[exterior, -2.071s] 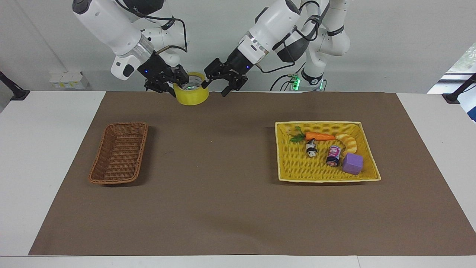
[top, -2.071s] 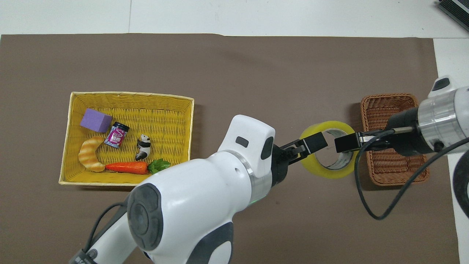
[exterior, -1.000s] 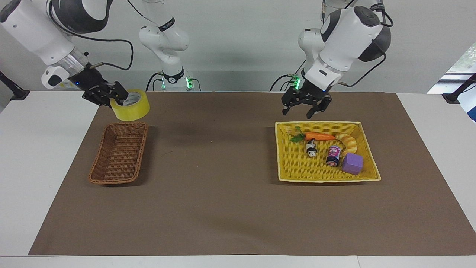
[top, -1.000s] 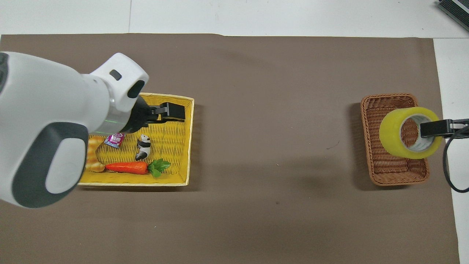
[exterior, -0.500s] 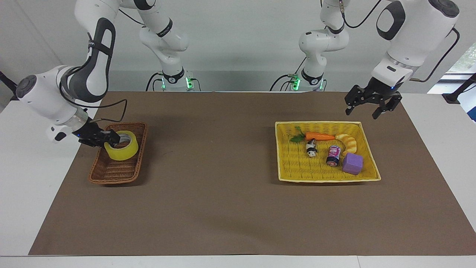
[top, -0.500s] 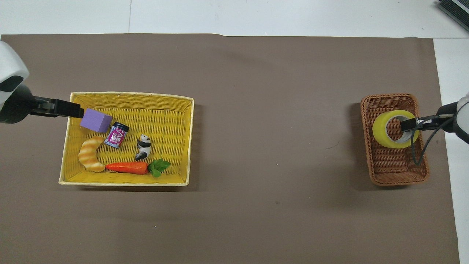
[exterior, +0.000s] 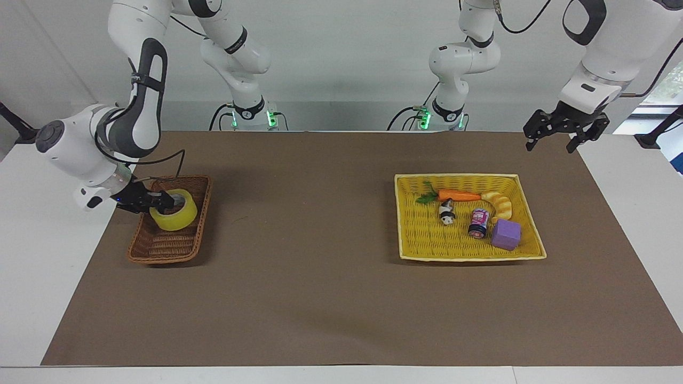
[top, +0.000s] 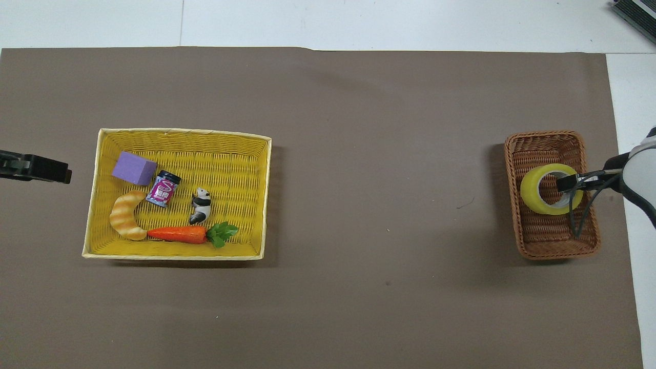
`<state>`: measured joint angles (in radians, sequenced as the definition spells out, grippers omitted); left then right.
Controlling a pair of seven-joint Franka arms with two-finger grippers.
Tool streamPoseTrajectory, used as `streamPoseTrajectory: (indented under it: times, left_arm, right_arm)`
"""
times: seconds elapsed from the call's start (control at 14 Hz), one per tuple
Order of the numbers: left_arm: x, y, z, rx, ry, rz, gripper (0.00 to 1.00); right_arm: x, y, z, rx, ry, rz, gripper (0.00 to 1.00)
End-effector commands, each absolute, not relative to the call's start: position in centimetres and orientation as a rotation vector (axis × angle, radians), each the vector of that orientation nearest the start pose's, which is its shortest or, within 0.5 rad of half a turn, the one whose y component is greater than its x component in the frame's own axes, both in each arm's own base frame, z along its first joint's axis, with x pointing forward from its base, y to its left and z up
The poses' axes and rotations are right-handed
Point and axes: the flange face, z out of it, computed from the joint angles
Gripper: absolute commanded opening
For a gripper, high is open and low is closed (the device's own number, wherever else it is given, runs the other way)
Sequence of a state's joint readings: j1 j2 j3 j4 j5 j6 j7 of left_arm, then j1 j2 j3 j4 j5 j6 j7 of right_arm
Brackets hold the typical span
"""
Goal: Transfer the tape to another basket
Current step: 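Lower the tape into the brown basket and open the right gripper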
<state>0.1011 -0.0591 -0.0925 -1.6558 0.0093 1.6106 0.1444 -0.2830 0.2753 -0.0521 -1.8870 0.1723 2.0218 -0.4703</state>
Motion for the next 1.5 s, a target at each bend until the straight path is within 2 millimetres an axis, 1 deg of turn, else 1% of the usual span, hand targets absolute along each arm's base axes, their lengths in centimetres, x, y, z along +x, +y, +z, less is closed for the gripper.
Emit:
streamPoseTrajectory:
  times: [0.0, 0.07, 0.14, 0.21, 0.29, 0.36, 0.43, 0.5, 0.57, 0.64, 0.71, 0.79, 0.86, 0.93, 1.0, 1.07, 1.14, 1.29, 1.36, 1.43]
  left_arm:
    - [52.6, 1.2, 62.6, -3.103, 0.198, -0.012, 1.0]
    - [52.6, 1.3, 62.8, -3.109, 0.186, -0.022, 1.0]
    - [52.7, 1.3, 63.1, -3.11, 0.189, -0.03, 1.0]
    - [52.6, 1.3, 63.0, -3.111, 0.186, -0.023, 1.0]
    - [52.4, 1.3, 62.8, -3.113, 0.184, -0.009, 1.0]
    - [52.4, 1.4, 62.8, -3.113, 0.181, -0.011, 1.0]
    - [52.4, 1.4, 62.7, -3.114, 0.177, -0.006, 1.0]
    - [52.2, 1.5, 62.8, -3.114, 0.169, -0.008, 1.0]
    - [52.1, 1.9, 62.8, -3.115, 0.141, -0.013, 1.0]
    - [52.2, 2.1, 62.8, -3.115, 0.136, -0.015, 1.0]
    - [52.1, 2.1, 62.8, -3.115, 0.136, -0.013, 1.0]
    - [52.1, 1.8, 62.8, -3.115, 0.145, -0.009, 1.0]
    - [52.1, 1.3, 62.8, -3.115, 0.148, -0.009, 1.0]
    - [52.1, 0.8, 62.8, -3.115, 0.134, -0.002, 1.0]
    - [52.0, 0.6, 62.7, -3.116, 0.128, 0.017, 1.0]
    - [52.0, 0.6, 62.8, -3.116, 0.128, 0.026, 1.0]
    - [52.1, 0.5, 62.8, -3.117, 0.131, 0.034, 1.0]
    - [52.3, 0.2, 63.4, -3.118, 0.142, 0.048, 1.0]
    - [52.4, -0.9, 63.6, -3.117, 0.175, 0.061, 1.0]
    - [52.5, -1.0, 63.7, -3.12, 0.181, 0.063, 1.0]
  right_arm:
    - [57.0, -20.0, 34.1, -2.971, -0.095, 0.115, 0.56]
    - [57.0, -19.9, 34.1, -2.972, -0.095, 0.115, 0.69]
    - [57.0, -19.9, 34.1, -2.972, -0.093, 0.115, 0.76]
    - [57.0, -20.0, 34.1, -2.972, -0.091, 0.115, 0.86]
    - [57.2, -19.9, 34.2, -2.973, -0.087, 0.114, 1.0]
    - [57.3, -19.9, 34.3, -2.969, -0.093, 0.116, 1.0]
    - [57.5, -19.9, 34.9, -2.972, -0.097, 0.106, 1.0]
    - [58.0, -19.6, 36.1, -2.98, -0.112, 0.075, 1.0]
    - [58.7, -18.9, 37.8, -2.99, -0.121, 0.034, 1.0]
    - [59.1, -17.8, 39.8, -3.006, -0.146, -0.015, 1.0]
    - [59.7, -15.6, 41.0, -3.037, -0.203, -0.031, 1.0]
    - [60.0, -14.0, 42.2, -3.089, -0.22, -0.028, 1.0]
    - [60.0, -12.2, 43.7, -3.145, -0.181, -0.031, 1.0]
    - [59.9, -10.0, 44.5, -3.178, -0.126, -0.028, 1.0]
    - [59.7, -7.5, 45.0, -3.188, -0.089, -0.014, 1.0]
    - [59.5, -5.7, 45.5, -3.192, -0.035, 0.007, 1.0]
    - [59.1, -3.3, 46.4, -3.193, 0.032, 0.012, 1.0]
    - [58.3, 0.2, 47.8, -3.197, 0.137, 0.019, 1.0]
    - [57.9, 1.4, 48.8, -3.195, 0.187, 0.005, 1.0]
    - [57.2, 2.3, 50.1, -3.192, 0.236, 0.0, 1.0]
